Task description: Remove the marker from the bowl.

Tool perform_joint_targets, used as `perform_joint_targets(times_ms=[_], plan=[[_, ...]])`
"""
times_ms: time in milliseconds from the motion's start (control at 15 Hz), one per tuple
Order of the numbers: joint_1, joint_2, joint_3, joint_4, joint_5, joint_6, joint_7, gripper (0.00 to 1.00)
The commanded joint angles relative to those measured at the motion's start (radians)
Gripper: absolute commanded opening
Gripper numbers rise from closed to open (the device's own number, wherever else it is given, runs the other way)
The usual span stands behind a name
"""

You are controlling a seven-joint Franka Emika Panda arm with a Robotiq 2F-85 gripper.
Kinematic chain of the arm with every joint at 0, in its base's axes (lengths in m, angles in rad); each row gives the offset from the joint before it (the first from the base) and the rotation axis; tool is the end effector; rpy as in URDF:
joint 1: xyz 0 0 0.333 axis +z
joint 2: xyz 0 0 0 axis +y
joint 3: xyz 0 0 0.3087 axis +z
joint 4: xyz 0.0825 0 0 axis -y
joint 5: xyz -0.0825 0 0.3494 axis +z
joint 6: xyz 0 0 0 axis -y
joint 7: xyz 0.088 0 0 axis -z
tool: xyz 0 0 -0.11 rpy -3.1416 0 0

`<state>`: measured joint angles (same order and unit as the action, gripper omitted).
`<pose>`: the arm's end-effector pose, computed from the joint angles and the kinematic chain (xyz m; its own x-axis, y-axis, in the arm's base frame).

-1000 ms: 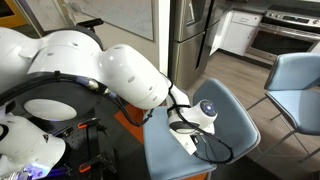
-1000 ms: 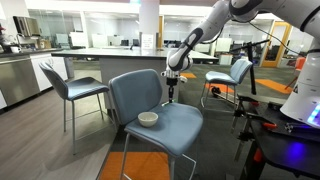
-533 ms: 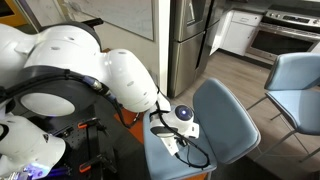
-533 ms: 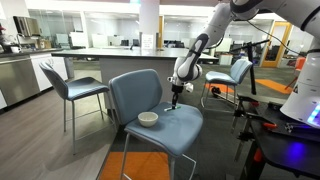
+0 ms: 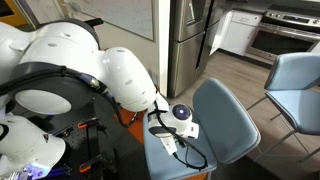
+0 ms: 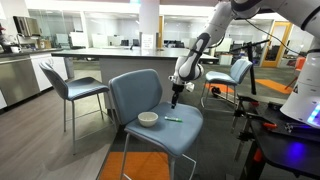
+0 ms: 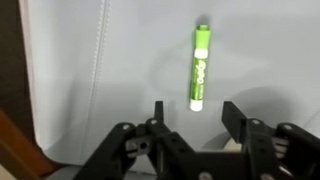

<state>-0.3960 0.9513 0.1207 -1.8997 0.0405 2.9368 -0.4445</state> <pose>0.5547 -0.1591 0.0351 0.9898 0.0706 0.1235 0.0788 -0.9949 -0.0626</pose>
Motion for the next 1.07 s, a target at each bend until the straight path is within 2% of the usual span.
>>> perform_joint_targets(times_ms=[0,67,200,467,733,1000], plan=[[-0.012,-0.065,0.007,-0.05,-0.03,-0.033,0.026,0.96],[-0.022,-0.08,0.017,-0.054,-0.031,-0.076,0.016,1.0],[-0.04,-0.115,0.042,-0.062,-0.022,-0.176,-0.011,1.0],[-0.026,-0.188,0.05,-0.075,0.006,-0.339,-0.036,1.0],[-0.004,-0.233,0.036,-0.087,0.02,-0.399,-0.04,1.0],[-0.003,-0.253,0.04,-0.107,0.023,-0.393,-0.07,1.0]])
